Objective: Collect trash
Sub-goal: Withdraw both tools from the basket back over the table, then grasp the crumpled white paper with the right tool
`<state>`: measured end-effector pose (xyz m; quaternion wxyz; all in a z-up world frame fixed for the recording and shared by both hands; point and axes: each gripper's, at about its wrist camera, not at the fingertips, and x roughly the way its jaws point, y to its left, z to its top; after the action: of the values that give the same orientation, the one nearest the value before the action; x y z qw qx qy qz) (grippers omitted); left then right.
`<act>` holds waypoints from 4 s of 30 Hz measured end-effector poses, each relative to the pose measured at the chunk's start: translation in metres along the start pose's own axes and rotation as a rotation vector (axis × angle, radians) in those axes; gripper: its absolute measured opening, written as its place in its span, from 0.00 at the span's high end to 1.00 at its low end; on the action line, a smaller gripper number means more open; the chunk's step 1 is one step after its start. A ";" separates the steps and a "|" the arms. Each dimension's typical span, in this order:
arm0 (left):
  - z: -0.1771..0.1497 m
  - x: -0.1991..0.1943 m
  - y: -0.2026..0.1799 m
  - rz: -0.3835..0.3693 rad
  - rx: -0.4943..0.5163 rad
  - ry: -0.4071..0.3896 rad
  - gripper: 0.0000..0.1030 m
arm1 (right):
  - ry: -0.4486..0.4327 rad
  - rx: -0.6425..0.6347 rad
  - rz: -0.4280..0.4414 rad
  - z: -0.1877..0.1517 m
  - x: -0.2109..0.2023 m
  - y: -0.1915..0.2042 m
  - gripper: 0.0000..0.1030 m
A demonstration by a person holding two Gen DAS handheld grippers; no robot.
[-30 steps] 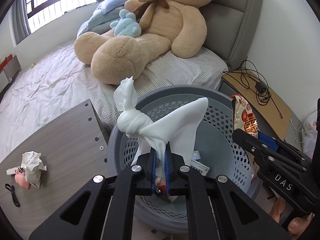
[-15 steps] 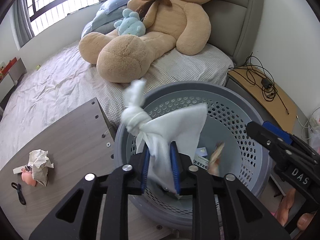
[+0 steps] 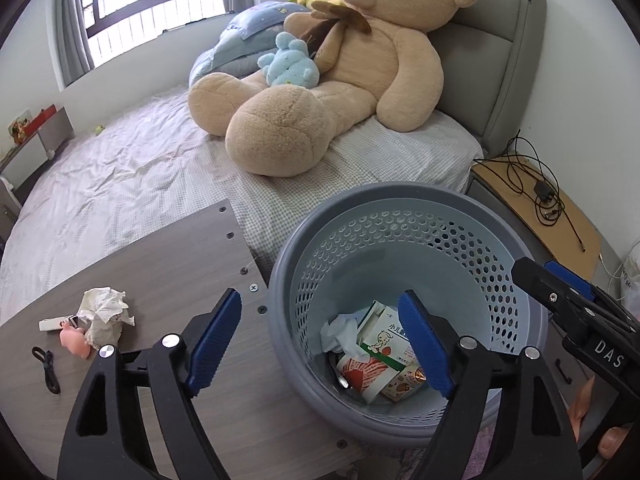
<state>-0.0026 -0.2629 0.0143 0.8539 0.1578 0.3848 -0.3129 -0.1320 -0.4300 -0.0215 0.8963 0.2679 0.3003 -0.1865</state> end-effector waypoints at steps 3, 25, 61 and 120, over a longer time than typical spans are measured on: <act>-0.001 -0.003 0.004 0.010 -0.014 -0.008 0.18 | 0.000 -0.004 -0.005 -0.002 -0.001 0.003 0.29; -0.029 -0.032 0.046 0.115 -0.125 -0.048 0.10 | -0.028 -0.094 -0.060 -0.024 -0.009 0.041 0.29; -0.142 -0.101 0.259 0.524 -0.549 -0.052 0.06 | -0.023 -0.454 0.136 -0.070 0.029 0.243 0.18; -0.146 -0.047 0.292 0.469 -0.583 0.041 0.06 | 0.204 -0.529 0.229 -0.066 0.151 0.324 0.63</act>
<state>0.0838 0.0514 -0.0373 0.9035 -0.0020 0.4283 0.0170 0.1127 -0.1620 -0.0426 0.9153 0.0745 0.3948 0.0286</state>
